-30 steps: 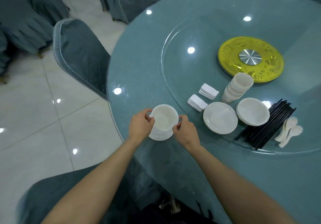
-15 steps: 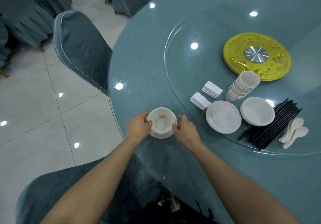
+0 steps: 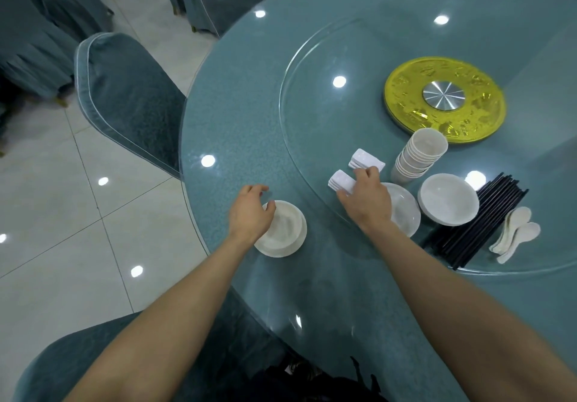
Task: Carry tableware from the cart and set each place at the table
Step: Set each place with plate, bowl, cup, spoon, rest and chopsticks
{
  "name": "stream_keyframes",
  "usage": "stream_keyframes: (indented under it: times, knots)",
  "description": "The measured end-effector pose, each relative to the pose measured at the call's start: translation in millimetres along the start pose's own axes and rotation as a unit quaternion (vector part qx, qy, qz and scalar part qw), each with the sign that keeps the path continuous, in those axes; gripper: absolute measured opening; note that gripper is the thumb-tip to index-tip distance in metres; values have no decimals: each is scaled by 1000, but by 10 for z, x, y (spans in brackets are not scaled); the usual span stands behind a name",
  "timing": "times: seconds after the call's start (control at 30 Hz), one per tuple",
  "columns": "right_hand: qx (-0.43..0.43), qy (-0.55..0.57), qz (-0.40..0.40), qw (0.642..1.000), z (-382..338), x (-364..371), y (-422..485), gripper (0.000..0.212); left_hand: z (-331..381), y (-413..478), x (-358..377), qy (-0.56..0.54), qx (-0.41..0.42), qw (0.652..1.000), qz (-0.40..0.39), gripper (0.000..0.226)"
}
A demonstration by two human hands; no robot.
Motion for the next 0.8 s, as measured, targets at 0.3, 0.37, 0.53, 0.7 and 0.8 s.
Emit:
stream_keyframes:
  times: [0.3,0.37,0.53,0.7,0.8]
  knots:
    - [-8,0,-9,1000,38,-7,40,35,82,58,16,7,9,1000,-3,40]
    - [-16,27,12,999,23,-33,-57,34,99,50,5,3,16,1000,-6,40]
    - [-34,50,17,998,-62,51,-493,34,140,17,-2,-3,31,999,-9,37]
    - [-33,43,-8,999,-75,394,-1008,22,146,-111,14,-22,62,998,-14,35]
    - [-20,29,-45,998,-82,626,-1260,19,118,-224,25,-19,78,997,-15,34]
Point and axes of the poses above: each hand's wrist, its own y-axis towards the middle knuckle, its own x-axis out of the palm, z = x × y, the point moved 3 cm from there along y, towards the middle knuckle, and after that the axes turned 10 degrees about -y, right-handed, at the moved point
